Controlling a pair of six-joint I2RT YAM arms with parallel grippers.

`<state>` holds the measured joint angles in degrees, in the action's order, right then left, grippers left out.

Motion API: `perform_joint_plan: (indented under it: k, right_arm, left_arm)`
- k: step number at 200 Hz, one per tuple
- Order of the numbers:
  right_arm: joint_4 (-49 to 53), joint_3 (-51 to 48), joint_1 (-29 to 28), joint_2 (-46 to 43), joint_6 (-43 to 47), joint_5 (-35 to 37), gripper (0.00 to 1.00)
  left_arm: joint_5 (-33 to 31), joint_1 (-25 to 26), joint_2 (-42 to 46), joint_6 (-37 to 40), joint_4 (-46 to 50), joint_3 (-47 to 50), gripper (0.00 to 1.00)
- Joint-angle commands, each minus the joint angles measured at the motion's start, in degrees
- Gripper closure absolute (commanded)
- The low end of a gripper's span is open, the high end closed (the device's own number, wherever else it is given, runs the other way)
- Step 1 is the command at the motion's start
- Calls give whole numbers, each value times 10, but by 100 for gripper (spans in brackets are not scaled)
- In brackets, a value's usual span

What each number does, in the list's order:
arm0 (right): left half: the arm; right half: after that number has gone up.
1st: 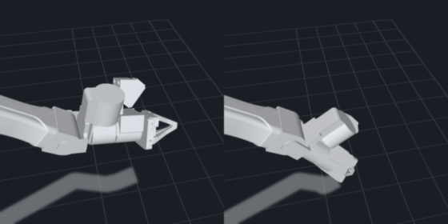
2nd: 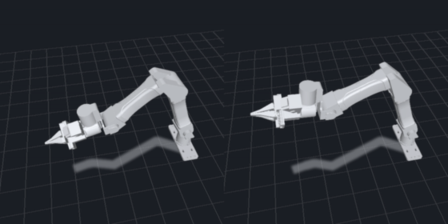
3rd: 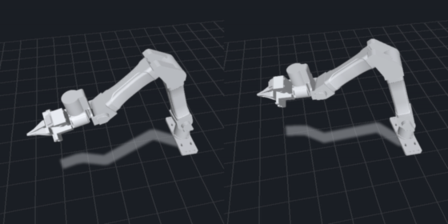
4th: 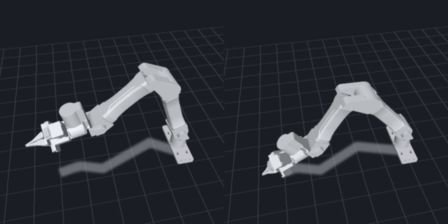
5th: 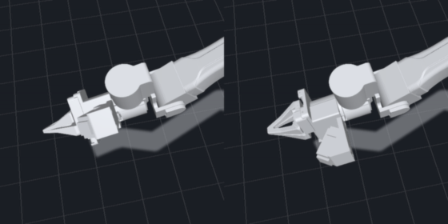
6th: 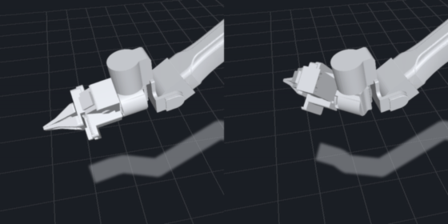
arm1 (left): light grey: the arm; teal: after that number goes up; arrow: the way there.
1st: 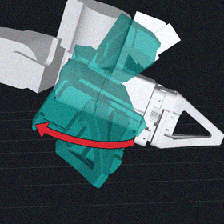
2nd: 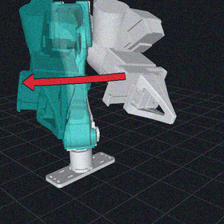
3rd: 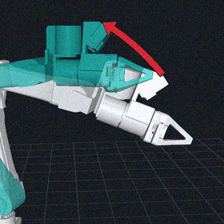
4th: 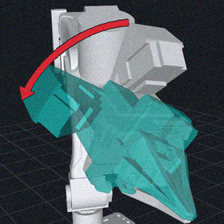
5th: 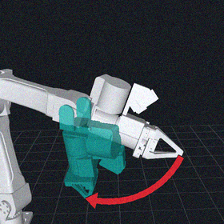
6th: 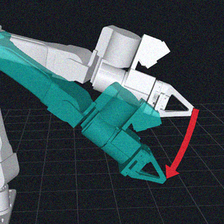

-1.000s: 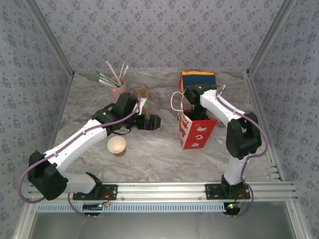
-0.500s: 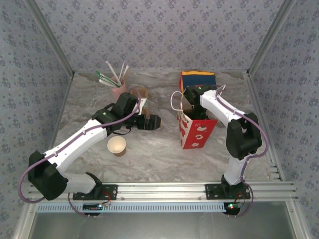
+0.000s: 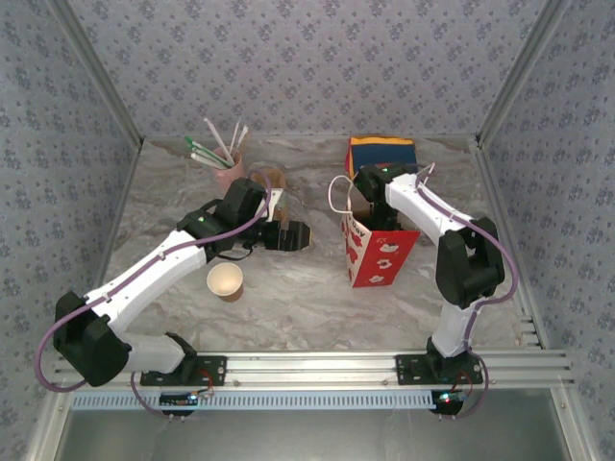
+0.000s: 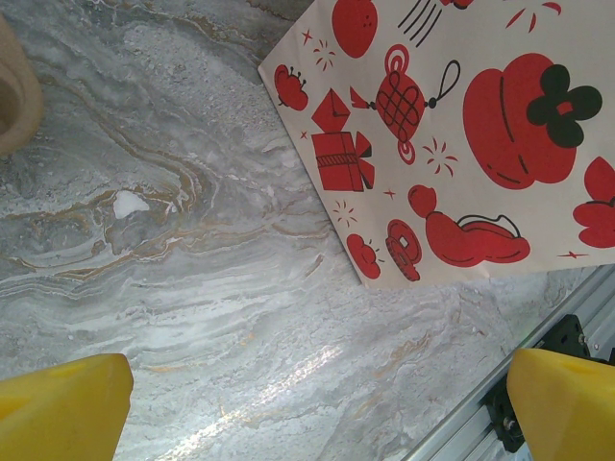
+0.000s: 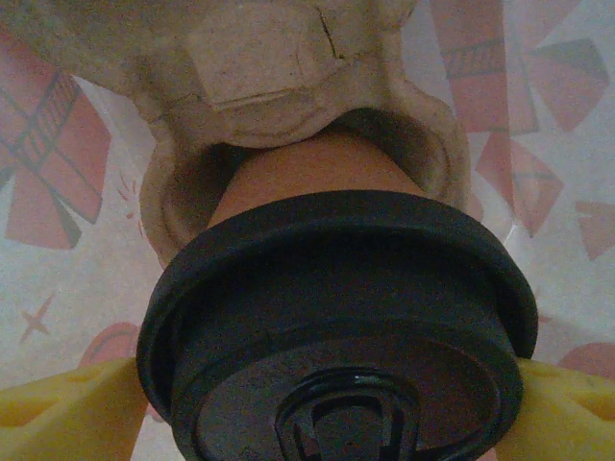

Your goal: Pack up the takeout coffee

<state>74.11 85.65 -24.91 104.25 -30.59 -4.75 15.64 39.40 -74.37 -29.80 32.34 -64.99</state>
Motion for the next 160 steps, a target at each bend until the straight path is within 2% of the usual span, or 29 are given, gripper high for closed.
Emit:
perform_joint_plan:
  k: [1, 160]
  right_arm:
    - [-22, -9, -6, 1, -6, -7, 10]
    - [-20, -16, -8, -11, -13, -5, 8]
  left_arm:
    - [3, 1, 14, 7, -8, -10, 0]
    - [1, 1, 21, 4, -10, -3, 0]
